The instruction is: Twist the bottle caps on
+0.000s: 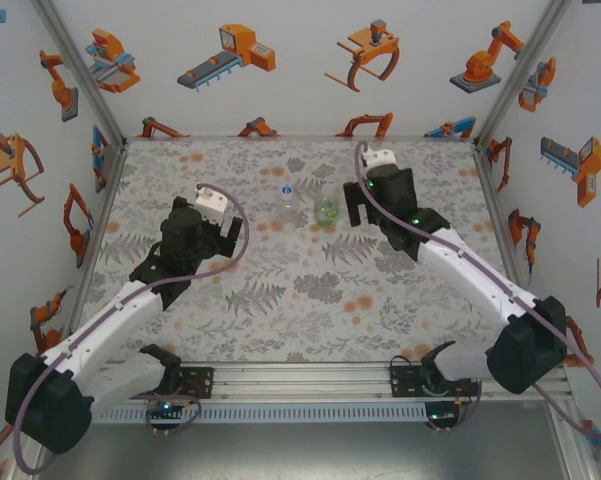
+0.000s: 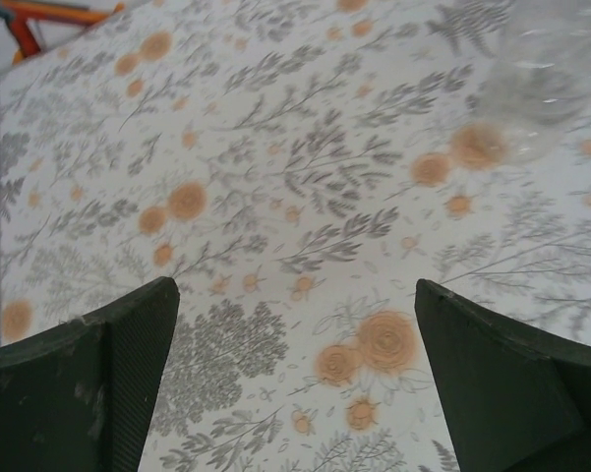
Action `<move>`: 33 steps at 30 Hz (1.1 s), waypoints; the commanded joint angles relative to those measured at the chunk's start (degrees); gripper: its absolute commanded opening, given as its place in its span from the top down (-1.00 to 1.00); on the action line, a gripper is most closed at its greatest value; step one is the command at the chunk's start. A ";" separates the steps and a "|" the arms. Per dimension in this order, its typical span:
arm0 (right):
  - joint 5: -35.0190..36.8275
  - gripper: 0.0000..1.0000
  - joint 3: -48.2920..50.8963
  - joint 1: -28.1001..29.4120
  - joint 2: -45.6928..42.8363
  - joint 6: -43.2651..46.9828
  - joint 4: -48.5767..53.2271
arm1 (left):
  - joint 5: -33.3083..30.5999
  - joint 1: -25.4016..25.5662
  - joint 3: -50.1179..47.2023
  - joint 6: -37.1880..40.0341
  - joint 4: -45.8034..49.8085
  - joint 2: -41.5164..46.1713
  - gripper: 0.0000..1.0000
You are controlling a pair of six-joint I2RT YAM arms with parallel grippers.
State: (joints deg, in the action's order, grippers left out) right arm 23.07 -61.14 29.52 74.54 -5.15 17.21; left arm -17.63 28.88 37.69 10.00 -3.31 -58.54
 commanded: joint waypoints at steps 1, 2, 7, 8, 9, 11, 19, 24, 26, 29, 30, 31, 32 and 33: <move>2.23 -0.99 7.26 -5.63 -3.92 2.35 -3.67 | -3.33 -2.93 -1.90 -0.02 -5.99 -2.16 -0.95; 1.63 -0.99 9.67 -7.65 -4.84 2.46 -5.68 | -4.07 -3.75 -2.44 0.26 -7.26 -3.04 -0.94; -1.35 -0.98 22.07 -16.40 -6.18 5.13 -20.16 | -5.44 -7.87 -4.87 0.77 -12.91 -7.41 -0.94; -2.21 -0.99 24.10 -18.09 -5.72 5.66 -23.22 | -4.87 -8.82 -5.85 0.81 -14.78 -7.99 -0.95; -3.14 -0.99 25.97 -19.56 -5.21 6.28 -26.22 | -4.13 -9.68 -6.71 0.86 -16.62 -8.37 -0.94; -4.38 -0.99 29.68 -22.06 -3.26 6.85 -33.68 | -1.14 -11.70 -9.51 1.55 -22.26 -8.96 -0.95; -10.58 -0.99 38.41 -25.68 7.04 5.52 -60.55 | 10.01 -19.95 -15.96 -1.53 -40.73 -14.50 -0.94; -14.84 -0.99 40.39 -28.20 9.92 3.90 -65.77 | 16.59 -22.91 -16.25 -2.62 -46.25 -17.23 -0.94; -17.89 -0.99 42.56 -29.48 13.74 3.60 -73.51 | 19.05 -23.99 -16.11 -3.17 -47.93 -18.29 -0.94; -18.11 -0.99 42.55 -29.65 13.68 3.48 -73.55 | 20.56 -25.29 -14.67 -4.30 -47.56 -19.80 -0.94; -17.41 -0.98 42.19 -29.61 13.52 3.12 -72.86 | 20.38 -25.54 -13.43 -4.76 -45.44 -19.96 -0.94; -16.03 -0.97 42.08 -29.61 13.41 2.59 -71.95 | 18.91 -25.54 -11.26 -5.54 -40.17 -19.42 -0.94; -14.79 -0.96 41.78 -29.61 13.61 2.14 -72.03 | 17.46 -25.54 -8.51 -6.72 -32.71 -18.70 -0.94; -14.39 -0.95 41.72 -29.60 13.53 1.93 -71.63 | 16.62 -25.54 -6.57 -7.46 -27.81 -18.43 -0.94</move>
State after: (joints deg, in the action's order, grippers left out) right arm 7.73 -18.76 0.12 88.12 -1.30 -50.54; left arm -0.73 3.68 25.58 6.13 -40.93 -78.08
